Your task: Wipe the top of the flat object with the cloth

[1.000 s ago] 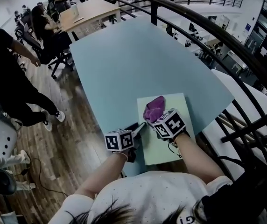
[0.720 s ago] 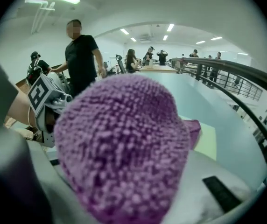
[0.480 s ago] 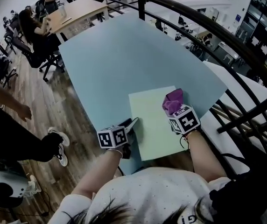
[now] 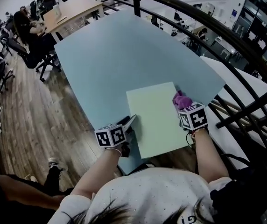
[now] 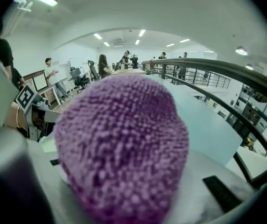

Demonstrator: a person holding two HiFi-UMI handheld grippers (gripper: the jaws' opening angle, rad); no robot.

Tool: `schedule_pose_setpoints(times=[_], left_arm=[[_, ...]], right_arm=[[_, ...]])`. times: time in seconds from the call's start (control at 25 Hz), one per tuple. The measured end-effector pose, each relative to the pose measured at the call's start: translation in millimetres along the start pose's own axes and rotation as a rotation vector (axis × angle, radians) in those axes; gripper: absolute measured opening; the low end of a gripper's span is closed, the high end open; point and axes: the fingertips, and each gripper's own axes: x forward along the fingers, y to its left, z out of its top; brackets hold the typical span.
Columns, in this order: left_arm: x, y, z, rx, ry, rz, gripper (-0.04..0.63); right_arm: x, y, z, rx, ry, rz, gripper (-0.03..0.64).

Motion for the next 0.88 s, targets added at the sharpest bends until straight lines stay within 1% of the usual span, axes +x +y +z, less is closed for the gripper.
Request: schedule_pose_setpoints(times=[0.08, 0.12, 0.16, 0.24, 0.32, 0.36, 0.44, 0.52, 0.6, 0.72, 0.88], left_arm=[[0.6, -0.1, 0.6, -0.006, -0.002, -0.008, 0.192], [1.2, -0.3, 1.3, -0.012, -0.003, -0.017, 0.192], [1.6, -0.2, 2.3, -0.019, -0.003, -0.025, 0.192], [0.4, 0.2, 3.8, -0.023, -0.004, -0.026, 0.186], [-0.7, -0.6, 2.8, -0.018, -0.004, -0.022, 0.186], [-0.8, -1.2, 1.7, -0.015, -0.004, -0.023, 0.186], [-0.5, -1.7, 0.5, -0.014, -0.003, -0.029, 0.181], [-0.3, -2.7, 0.1, -0.014, -0.005, -0.036, 0.177], [-0.6, -4.2, -1.1, -0.009, -0.012, -0.037, 0.158], [1.7, -3.3, -0.8, -0.015, 0.000, -0.045, 0.158], [2.7, 2.0, -0.2, -0.044, 0.027, -0.072, 0.158]], right_arm=[[-4.9, 2.2, 7.4, 0.034, -0.031, 0.003, 0.035], [-7.4, 10.9, 15.2, 0.022, -0.060, 0.017, 0.035], [-8.9, 27.5, 23.5, -0.009, -0.088, 0.054, 0.035], [-7.9, 81.1, 32.1, -0.096, -0.098, 0.191, 0.037], [-5.2, 138.0, 29.0, -0.184, -0.062, 0.322, 0.037], [-3.8, 161.1, 25.9, -0.222, -0.045, 0.365, 0.037], [0.8, 193.7, 18.6, -0.272, -0.013, 0.415, 0.037], [8.0, 209.4, 8.4, -0.287, 0.028, 0.423, 0.037], [12.9, 213.0, 1.5, -0.276, 0.043, 0.411, 0.037], [16.2, 205.1, 3.0, -0.172, 0.036, 0.397, 0.037], [18.1, 172.1, 1.5, -0.050, 0.035, 0.294, 0.037]])
